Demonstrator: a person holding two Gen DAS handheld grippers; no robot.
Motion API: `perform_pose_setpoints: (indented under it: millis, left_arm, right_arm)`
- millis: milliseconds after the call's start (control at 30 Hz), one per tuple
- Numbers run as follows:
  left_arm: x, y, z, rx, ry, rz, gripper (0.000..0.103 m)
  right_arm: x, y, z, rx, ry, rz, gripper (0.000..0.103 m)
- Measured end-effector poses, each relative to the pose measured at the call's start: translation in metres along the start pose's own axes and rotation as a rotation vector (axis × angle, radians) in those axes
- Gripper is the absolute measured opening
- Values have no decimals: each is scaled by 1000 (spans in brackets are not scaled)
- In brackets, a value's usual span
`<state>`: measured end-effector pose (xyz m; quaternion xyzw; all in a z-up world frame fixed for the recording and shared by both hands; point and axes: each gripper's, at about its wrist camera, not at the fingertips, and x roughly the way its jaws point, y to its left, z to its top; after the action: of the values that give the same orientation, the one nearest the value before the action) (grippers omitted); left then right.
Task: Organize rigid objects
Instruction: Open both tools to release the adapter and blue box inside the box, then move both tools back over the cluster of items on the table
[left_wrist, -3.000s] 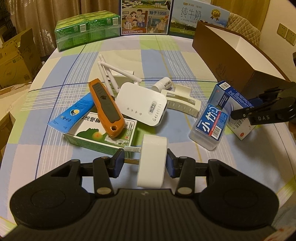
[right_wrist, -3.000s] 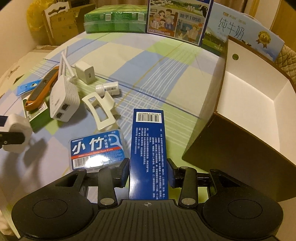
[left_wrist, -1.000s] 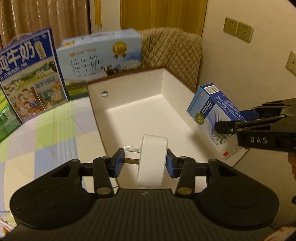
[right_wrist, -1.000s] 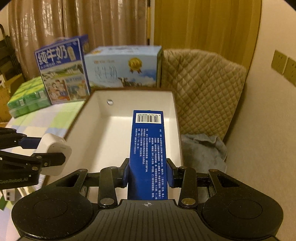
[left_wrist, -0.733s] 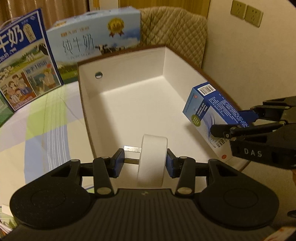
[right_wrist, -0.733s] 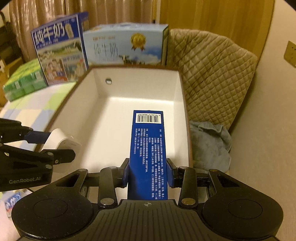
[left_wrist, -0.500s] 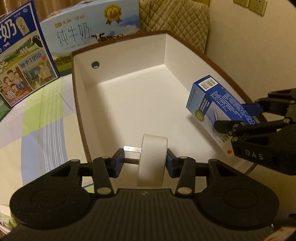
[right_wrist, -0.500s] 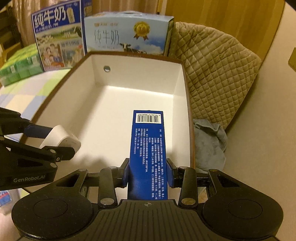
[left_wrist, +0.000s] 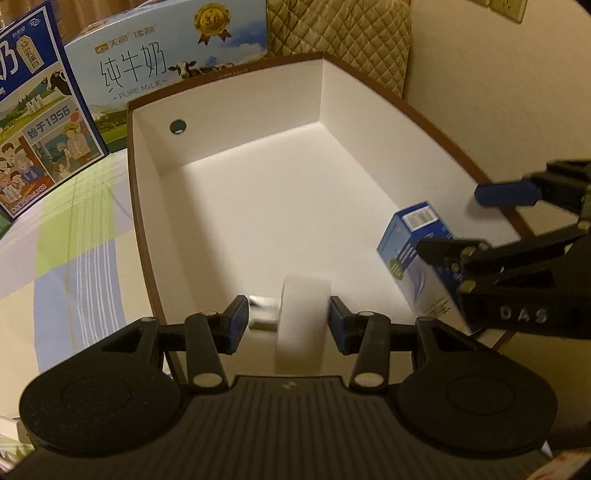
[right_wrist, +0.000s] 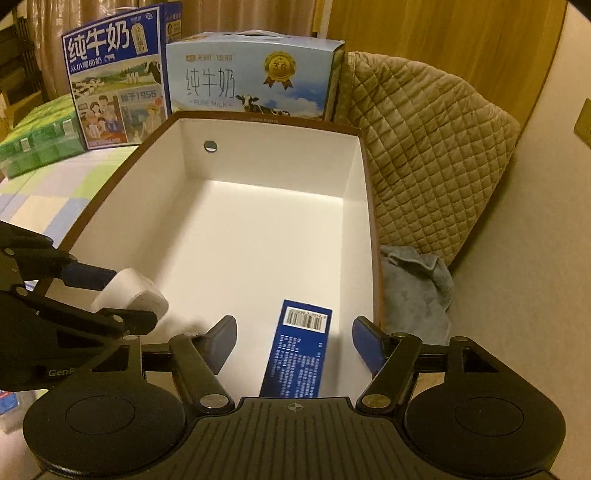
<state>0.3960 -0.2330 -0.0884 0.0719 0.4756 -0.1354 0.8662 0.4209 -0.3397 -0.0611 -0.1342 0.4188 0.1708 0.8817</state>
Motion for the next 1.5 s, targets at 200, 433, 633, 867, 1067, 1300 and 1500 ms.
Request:
perform_pose_setpoints:
  millis: [200,433,633,867,1067,1300,1500]
  left_arm:
    - [-10,0,2,15,-31,-2,58]
    - [-19,2,-3,4,-31,1,58]
    - [-27,0,-6,-5,-38,9,58]
    - [-41,-1,-9,-25,-50,22,58]
    - [-58,3,-15,-60,-63,16,58]
    - [-93,11,-35,-109,-94,17,63]
    - [-121,24,-63,-148,-95,25,66]
  right_arm:
    - [-4,-2,-4,19,6,22,67]
    - [-9,-4,-9,34,2,45,68]
    - [-13,-3,-12,32,-3,57,69]
    - [-18,-3,-14,29,-19,74,69]
    - [-27,-5,-17,41,-40,84,69]
    - [-51,-7,-22,85,-95,95,69]
    - [-81,3,-35,119,-132,114,69]
